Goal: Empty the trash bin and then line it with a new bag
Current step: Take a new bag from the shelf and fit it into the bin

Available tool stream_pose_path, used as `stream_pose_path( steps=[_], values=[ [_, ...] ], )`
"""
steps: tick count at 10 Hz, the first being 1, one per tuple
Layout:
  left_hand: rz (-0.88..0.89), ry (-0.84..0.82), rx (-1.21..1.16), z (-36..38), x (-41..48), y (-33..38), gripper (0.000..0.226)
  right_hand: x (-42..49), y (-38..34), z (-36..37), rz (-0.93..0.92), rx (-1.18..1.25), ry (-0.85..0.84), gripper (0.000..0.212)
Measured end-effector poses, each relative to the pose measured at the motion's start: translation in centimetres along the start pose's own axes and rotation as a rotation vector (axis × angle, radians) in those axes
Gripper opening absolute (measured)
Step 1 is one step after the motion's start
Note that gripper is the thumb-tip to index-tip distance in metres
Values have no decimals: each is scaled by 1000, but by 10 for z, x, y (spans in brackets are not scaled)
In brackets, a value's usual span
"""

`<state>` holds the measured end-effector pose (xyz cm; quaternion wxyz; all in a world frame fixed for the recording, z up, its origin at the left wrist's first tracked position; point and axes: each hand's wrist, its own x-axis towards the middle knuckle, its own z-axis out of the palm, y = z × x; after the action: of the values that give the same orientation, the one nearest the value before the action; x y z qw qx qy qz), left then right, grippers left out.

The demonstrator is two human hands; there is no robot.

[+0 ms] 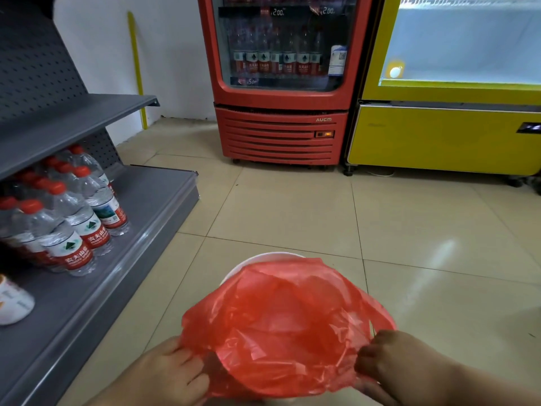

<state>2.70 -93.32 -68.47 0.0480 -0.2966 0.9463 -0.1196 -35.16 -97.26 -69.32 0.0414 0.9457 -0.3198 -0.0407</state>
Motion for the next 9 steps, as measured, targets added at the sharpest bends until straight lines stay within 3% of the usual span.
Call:
stream_pose_path(
  steps=[1,2,3,4,5,6,7,8,9],
  values=[
    [-91,-58,-93,11,-4,3,11,4,0,-1,141,287,-94,34],
    [-381,-128,-296,10,2,1,20,13,-1,-5,414,648,-214,28],
    [-610,-248,-909,10,5,-1,58,28,0,-7,734,1067,-158,20],
    [-604,-30,-1013,14,10,0,38,34,4,-5,937,1321,3,19],
    [-956,76,-1285,7,16,-2,62,40,6,-6,1009,1388,154,19],
    [-1196,198,-1467,-4,32,6,75,51,5,-3,1048,1225,269,24],
    [-1278,407,-1708,-9,52,13,58,61,5,-5,1073,1064,374,15],
    [-1190,455,-1712,-11,66,17,46,70,7,-9,1027,943,379,11],
    [-1041,404,-1315,-14,79,14,25,78,10,-8,976,836,318,27]
  ],
)
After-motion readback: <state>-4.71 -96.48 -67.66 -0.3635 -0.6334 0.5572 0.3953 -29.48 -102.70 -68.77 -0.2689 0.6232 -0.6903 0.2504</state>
